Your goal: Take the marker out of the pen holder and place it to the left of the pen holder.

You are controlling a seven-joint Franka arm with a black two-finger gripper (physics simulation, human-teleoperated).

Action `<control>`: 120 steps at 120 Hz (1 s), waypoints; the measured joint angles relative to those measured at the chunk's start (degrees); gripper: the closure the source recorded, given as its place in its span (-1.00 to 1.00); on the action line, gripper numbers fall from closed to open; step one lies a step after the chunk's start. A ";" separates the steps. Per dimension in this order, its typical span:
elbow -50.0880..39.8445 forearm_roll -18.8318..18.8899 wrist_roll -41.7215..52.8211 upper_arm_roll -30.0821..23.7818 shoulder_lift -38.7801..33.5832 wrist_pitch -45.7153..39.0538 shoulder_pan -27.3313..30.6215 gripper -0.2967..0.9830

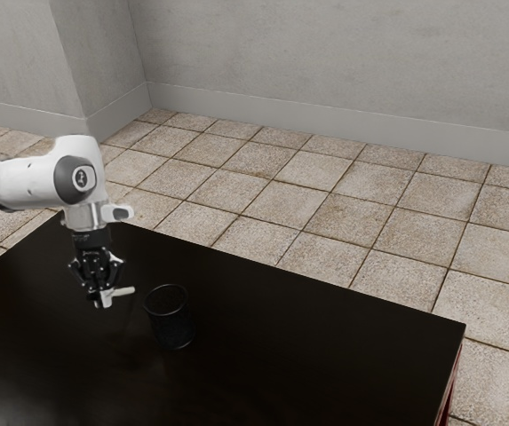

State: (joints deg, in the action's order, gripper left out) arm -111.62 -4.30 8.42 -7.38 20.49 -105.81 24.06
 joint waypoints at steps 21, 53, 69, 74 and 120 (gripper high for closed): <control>-0.27 0.16 0.10 -0.02 0.11 0.18 -0.18 0.57; -0.28 -0.49 0.59 -0.01 0.37 0.41 -0.20 0.43; -0.28 -0.58 0.79 -0.01 0.65 0.39 -0.16 0.51; -0.28 -0.59 0.84 0.00 0.71 0.39 -0.16 0.46; 12.91 -3.06 1.09 4.64 -20.33 5.58 -17.33 -0.36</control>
State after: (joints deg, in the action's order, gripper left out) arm -98.71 -7.36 9.51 -2.74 0.16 -100.23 6.73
